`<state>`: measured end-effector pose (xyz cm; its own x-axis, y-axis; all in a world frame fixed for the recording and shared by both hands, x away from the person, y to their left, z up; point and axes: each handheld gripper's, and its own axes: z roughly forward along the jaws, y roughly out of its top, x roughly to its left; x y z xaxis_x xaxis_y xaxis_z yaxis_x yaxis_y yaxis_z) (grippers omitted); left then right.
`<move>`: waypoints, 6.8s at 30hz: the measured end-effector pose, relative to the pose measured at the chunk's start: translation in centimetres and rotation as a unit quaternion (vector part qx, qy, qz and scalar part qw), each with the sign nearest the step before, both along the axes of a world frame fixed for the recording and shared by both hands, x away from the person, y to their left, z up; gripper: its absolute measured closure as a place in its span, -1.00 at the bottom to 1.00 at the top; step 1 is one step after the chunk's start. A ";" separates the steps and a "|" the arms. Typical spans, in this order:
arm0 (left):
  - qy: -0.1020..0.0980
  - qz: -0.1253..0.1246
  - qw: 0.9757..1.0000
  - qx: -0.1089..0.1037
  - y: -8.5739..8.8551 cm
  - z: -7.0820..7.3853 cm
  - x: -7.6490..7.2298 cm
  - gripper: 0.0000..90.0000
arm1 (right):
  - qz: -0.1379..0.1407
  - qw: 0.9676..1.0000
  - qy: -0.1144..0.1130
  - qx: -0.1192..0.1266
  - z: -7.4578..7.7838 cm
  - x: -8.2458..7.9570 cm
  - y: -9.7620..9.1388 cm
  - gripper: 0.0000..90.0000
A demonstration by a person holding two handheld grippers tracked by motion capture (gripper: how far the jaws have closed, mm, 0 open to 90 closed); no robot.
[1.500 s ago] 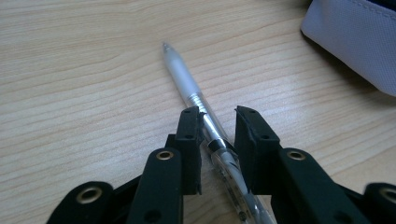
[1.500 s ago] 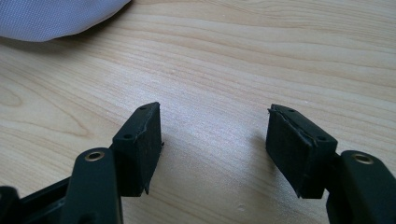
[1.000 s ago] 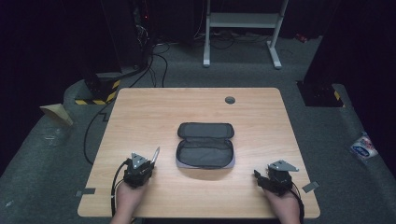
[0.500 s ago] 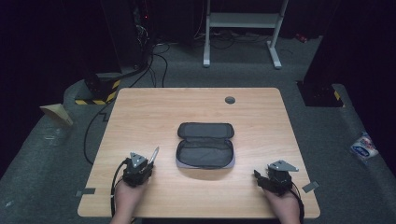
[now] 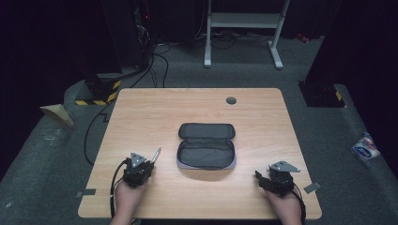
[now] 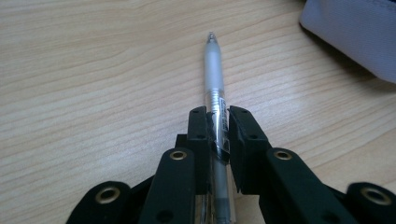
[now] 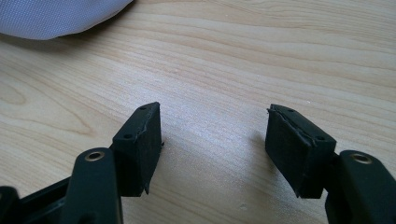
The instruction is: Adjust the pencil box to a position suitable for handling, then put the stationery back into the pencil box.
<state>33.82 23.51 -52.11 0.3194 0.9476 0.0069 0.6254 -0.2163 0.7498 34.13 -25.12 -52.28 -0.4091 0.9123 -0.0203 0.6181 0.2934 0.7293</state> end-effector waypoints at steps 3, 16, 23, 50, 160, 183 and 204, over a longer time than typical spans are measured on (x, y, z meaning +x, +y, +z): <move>-0.009 -0.001 1.000 -0.011 -0.1 0.2 -0.1 0.76 | 0.000 1.000 -0.001 0.000 0.0 0.0 0.0 -0.20; -0.050 -0.025 0.998 -0.006 -0.7 1.1 -0.6 0.76 | -0.001 1.000 0.000 0.000 0.0 0.0 0.0 -0.20; -0.062 -0.027 0.998 -0.013 -0.6 1.5 -0.8 0.76 | 0.000 1.000 -0.001 0.000 0.0 0.0 0.0 -0.21; -0.126 -0.070 0.989 -0.042 -1.8 3.9 -2.2 0.76 | 0.004 1.000 0.000 0.000 0.0 0.0 0.0 -0.21; -0.039 -0.191 0.978 -0.075 -11.3 4.9 5.6 0.01 | 0.012 1.000 -0.001 -0.001 0.0 0.0 0.1 -0.20; -0.037 -0.091 0.991 -0.086 -2.4 2.9 2.3 -0.74 | 0.011 1.000 -0.004 -0.004 0.0 -0.1 0.2 -0.20; 0.010 -0.046 0.999 0.007 2.4 -0.9 -1.8 -0.77 | 0.007 1.000 -0.005 -0.006 0.0 -0.1 0.2 -0.20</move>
